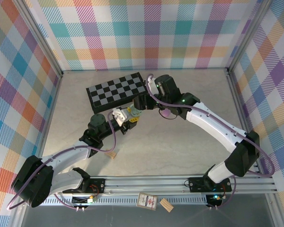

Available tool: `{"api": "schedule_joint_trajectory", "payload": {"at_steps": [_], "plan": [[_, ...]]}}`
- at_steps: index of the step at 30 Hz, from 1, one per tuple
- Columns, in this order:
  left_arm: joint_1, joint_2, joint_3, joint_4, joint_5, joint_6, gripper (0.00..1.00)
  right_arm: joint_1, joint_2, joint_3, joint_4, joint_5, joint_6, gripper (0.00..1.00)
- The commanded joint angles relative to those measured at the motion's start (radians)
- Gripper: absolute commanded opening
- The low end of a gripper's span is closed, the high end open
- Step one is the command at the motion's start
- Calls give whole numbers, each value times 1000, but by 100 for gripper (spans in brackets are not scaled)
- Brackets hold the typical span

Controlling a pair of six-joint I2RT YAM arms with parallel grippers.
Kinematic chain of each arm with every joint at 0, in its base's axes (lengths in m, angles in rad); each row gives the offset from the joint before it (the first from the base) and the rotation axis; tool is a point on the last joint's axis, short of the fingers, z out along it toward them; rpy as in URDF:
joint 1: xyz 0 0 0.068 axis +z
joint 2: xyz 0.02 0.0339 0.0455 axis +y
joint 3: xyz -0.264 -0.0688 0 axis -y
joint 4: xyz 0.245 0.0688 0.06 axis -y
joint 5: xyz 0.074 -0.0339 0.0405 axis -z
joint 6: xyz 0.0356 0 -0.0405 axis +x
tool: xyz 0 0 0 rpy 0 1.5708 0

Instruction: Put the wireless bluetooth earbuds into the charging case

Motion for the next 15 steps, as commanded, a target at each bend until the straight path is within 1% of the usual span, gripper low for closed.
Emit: {"api": "schedule_joint_trajectory", "payload": {"at_steps": [1, 10, 15], "plan": [[-6, -26, 6, 38, -1, 7, 39, -5, -7, 0, -21, -31, -1, 66], [-6, -26, 5, 63, -32, -13, 38, -4, -83, -63, -61, -45, -22, 68], [-6, -25, 5, 67, -25, -16, 39, -5, -119, -73, -55, -42, -23, 69]]}}
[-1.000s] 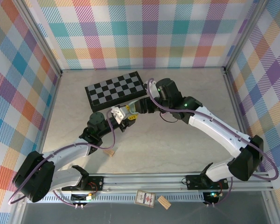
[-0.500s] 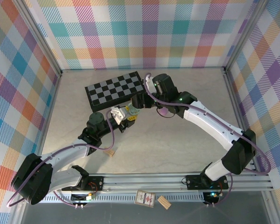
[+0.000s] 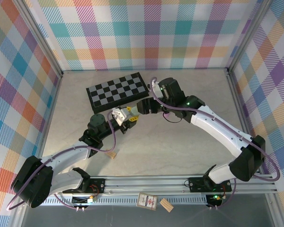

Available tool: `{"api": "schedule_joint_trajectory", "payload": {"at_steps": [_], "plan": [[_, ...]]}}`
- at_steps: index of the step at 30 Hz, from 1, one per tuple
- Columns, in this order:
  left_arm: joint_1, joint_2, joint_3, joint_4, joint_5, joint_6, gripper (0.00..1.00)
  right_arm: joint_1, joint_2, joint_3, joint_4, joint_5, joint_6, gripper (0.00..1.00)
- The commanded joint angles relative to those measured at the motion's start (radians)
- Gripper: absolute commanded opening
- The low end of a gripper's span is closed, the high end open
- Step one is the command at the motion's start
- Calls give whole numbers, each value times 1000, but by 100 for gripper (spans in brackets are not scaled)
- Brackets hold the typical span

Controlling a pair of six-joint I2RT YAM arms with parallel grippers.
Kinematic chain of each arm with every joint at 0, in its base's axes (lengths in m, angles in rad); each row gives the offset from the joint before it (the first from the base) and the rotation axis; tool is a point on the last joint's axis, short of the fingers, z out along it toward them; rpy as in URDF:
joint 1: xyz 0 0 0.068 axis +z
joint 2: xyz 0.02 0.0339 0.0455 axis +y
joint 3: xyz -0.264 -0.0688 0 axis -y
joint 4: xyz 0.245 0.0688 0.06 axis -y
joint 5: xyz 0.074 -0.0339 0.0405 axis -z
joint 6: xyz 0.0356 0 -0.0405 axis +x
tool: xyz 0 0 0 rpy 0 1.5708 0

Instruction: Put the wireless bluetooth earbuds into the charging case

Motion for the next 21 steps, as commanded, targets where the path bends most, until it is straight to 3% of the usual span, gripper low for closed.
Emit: {"api": "schedule_joint_trajectory", "payload": {"at_steps": [1, 5, 9, 17, 21], "plan": [[-6, -20, 5, 62, 1, -15, 38, -3, -50, -14, 9, -10, -9, 69], [-6, -22, 5, 80, 12, -35, 38, -40, -78, -62, 89, -108, 85, 87], [-6, -20, 2, 154, 16, -95, 38, -112, -87, -187, 322, -368, 294, 95], [-6, 13, 24, 239, 60, -161, 38, -127, -25, -336, 777, -652, 617, 89], [-6, 10, 27, 245, 73, -166, 38, -128, 3, -378, 866, -647, 710, 84]]}}
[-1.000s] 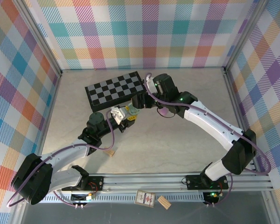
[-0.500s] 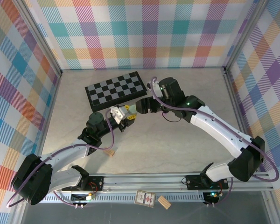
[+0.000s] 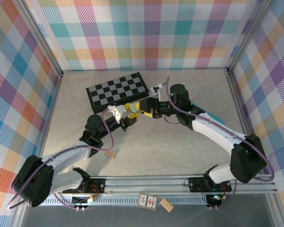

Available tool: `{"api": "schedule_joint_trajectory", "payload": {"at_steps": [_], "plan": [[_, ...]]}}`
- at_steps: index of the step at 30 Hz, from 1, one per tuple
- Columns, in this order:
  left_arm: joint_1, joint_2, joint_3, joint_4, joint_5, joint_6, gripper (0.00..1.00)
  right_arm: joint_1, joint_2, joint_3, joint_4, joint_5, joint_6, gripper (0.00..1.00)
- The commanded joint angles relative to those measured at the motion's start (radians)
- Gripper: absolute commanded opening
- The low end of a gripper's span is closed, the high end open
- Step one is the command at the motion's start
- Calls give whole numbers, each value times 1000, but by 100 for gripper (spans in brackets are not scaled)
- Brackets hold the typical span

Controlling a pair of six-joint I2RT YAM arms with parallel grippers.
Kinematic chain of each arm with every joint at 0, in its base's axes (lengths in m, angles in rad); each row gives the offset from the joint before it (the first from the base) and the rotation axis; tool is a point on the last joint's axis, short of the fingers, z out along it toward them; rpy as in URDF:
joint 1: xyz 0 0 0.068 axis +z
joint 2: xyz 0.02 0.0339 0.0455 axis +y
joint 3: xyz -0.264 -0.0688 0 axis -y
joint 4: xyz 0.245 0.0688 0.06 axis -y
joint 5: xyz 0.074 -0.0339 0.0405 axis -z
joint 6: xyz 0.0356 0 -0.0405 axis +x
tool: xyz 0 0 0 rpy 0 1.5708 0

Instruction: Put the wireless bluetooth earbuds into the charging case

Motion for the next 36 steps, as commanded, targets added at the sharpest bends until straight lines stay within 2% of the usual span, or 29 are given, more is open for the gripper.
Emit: {"api": "schedule_joint_trajectory", "payload": {"at_steps": [1, 7, 16, 19, 20, 21, 26, 31, 36], "plan": [[-6, -1, 27, 76, 37, -26, 38, 4, 16, -31, 188, -70, 141, 82], [-6, -4, 23, 76, 45, -27, 38, 4, 52, -56, 266, -87, 204, 58], [-6, -8, 21, 63, 53, -27, 39, 3, 50, -73, 278, -48, 200, 32], [-6, -17, 20, 36, 48, -10, 43, 4, 28, -73, 220, -14, 149, 25], [-6, -25, 21, 19, 45, -1, 48, 1, 20, -73, 199, -2, 129, 24], [-6, -33, 20, -3, 42, 9, 55, 2, 12, -73, 176, 14, 105, 23], [-7, -86, 26, -180, 35, 66, 74, 0, -17, -68, 25, 118, -37, 23], [-9, -146, 7, -359, -8, 123, 85, -21, 16, -88, -71, 217, -121, 23], [-11, -173, 5, -533, -20, 151, 93, -48, 104, -110, -132, 290, -125, 23]]}}
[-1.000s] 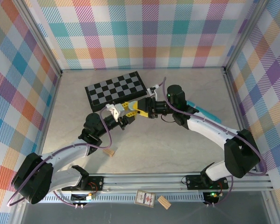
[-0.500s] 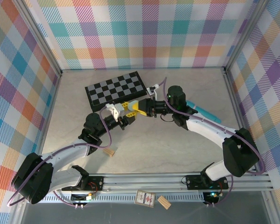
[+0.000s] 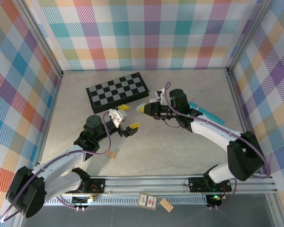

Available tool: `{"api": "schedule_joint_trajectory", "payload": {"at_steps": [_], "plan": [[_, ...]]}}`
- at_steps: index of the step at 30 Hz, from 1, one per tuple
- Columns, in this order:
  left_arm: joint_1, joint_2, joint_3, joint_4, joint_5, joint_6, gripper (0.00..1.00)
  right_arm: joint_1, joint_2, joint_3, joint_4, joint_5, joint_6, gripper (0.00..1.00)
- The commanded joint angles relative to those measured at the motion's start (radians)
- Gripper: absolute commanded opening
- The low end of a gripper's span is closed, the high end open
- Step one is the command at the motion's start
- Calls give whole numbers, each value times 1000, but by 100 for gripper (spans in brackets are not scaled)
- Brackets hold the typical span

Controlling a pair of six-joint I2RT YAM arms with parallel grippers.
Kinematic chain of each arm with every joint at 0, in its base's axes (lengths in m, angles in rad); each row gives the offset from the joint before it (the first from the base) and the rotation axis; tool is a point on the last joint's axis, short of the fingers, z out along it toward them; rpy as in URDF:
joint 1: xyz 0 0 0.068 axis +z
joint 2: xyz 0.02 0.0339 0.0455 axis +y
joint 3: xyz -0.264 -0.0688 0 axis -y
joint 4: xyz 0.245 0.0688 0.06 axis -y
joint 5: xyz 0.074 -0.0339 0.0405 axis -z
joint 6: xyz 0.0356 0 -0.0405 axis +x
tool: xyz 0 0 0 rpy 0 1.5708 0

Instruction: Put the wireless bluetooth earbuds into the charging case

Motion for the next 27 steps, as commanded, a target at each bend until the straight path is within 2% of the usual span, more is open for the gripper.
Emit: {"api": "schedule_joint_trajectory", "payload": {"at_steps": [1, 5, 16, 19, 22, 24, 27], "plan": [[-9, -20, 8, -176, -1, 44, 94, -14, 69, -22, -91, 95, -44, 23], [-9, -19, 16, -260, 14, 56, 99, -25, 154, -43, -77, 113, -6, 22], [-9, 32, 59, -348, 79, 75, 100, -37, 314, -75, -28, 139, 49, 27], [-9, 31, 61, -353, 76, 77, 100, -37, 314, -75, -34, 150, 44, 36], [-7, 17, 53, -343, 53, 62, 100, -37, 264, -70, -99, 209, 6, 51], [-6, 0, 37, -313, -8, 28, 100, -37, 207, -69, -164, 294, -33, 67], [14, -29, 10, -278, -127, -11, 100, -40, 114, -56, -284, 435, -107, 82]]}}
